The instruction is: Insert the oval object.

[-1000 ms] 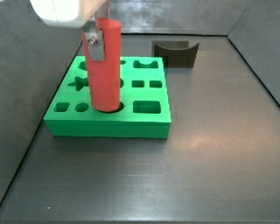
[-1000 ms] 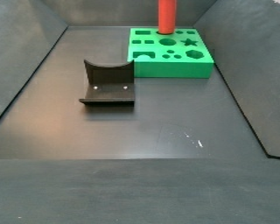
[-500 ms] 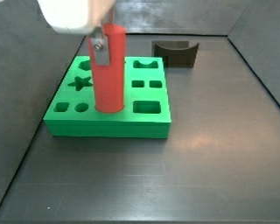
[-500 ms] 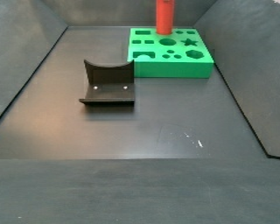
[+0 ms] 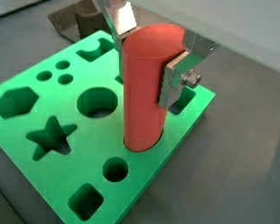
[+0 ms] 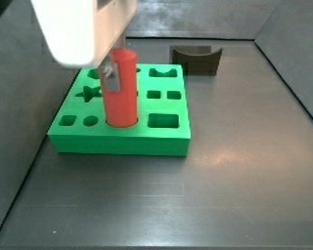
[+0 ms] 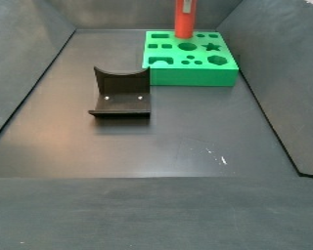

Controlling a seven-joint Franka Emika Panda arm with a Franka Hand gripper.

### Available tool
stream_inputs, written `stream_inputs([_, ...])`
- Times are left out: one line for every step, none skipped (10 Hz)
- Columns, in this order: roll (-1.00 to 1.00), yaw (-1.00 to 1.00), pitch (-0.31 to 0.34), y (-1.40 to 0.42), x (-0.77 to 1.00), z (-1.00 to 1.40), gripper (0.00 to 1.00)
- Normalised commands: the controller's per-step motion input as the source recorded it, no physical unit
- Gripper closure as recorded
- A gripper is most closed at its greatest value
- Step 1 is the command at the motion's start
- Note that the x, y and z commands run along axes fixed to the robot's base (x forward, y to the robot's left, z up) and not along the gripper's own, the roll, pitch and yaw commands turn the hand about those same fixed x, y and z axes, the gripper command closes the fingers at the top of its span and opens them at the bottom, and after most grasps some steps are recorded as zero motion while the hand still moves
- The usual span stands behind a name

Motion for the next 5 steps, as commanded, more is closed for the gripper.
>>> stream_inputs([0.08, 0.0, -0.106, -0.05, -0.04, -0.29, 1.0])
stream_inputs([0.14, 0.0, -0.049, -0.11, 0.0, -0.29, 1.0])
stream_inputs([0.15, 0.0, -0.073, -0.11, 0.0, -0.32, 1.0])
stream_inputs([0.14, 0.0, -0.107, -0.06, -0.06, -0.31, 1.0])
stream_inputs([0.06, 0.0, -0.1, -0.02, -0.06, -0.31, 1.0])
